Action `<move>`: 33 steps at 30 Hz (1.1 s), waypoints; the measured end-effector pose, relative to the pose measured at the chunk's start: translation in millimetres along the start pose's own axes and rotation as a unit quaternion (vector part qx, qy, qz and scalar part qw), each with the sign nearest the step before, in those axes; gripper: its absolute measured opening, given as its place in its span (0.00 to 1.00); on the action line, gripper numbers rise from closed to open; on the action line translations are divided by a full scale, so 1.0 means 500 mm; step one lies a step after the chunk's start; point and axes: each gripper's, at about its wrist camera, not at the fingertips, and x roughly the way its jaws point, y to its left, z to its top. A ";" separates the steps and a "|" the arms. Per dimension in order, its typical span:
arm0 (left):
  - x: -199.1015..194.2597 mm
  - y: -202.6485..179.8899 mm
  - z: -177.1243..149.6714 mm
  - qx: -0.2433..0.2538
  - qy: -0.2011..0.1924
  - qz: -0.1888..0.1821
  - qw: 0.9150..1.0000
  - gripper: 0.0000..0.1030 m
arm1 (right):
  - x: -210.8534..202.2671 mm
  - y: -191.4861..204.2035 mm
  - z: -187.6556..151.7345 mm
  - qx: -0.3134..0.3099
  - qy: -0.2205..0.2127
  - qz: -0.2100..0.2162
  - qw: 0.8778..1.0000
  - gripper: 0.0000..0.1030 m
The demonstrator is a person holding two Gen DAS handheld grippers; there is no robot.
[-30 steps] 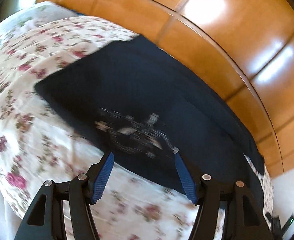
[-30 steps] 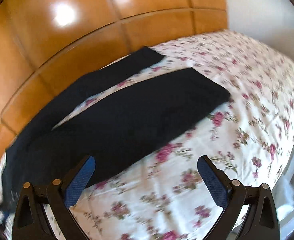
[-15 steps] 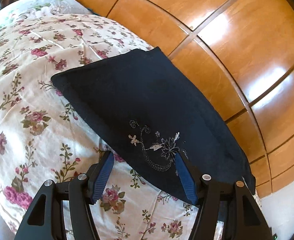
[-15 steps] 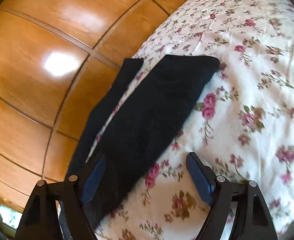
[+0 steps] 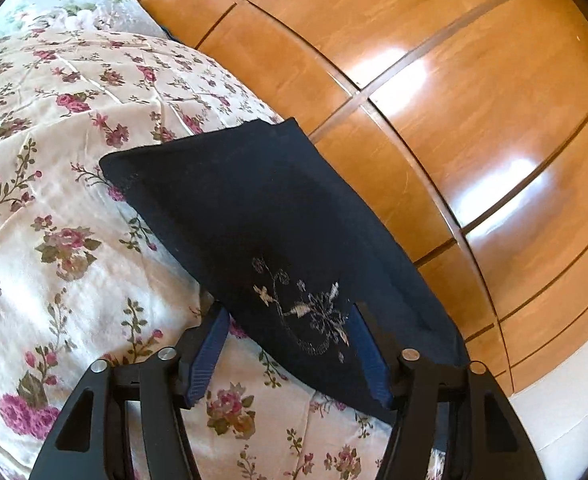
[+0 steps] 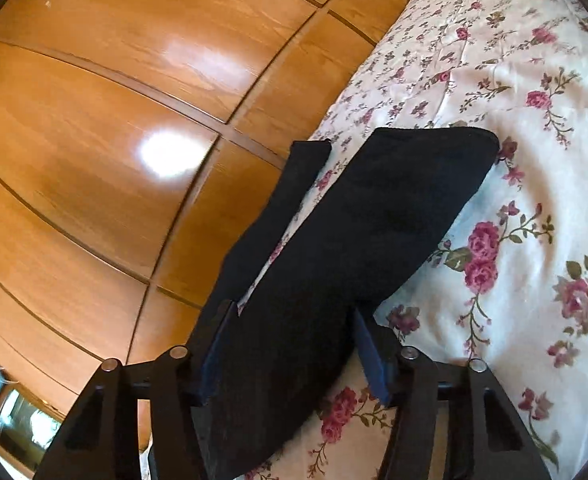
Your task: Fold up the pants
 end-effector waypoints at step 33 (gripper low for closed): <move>-0.082 -0.038 0.052 0.029 0.018 -0.006 0.999 0.06 | -0.053 0.064 0.023 -0.090 -0.008 -0.062 0.994 0.07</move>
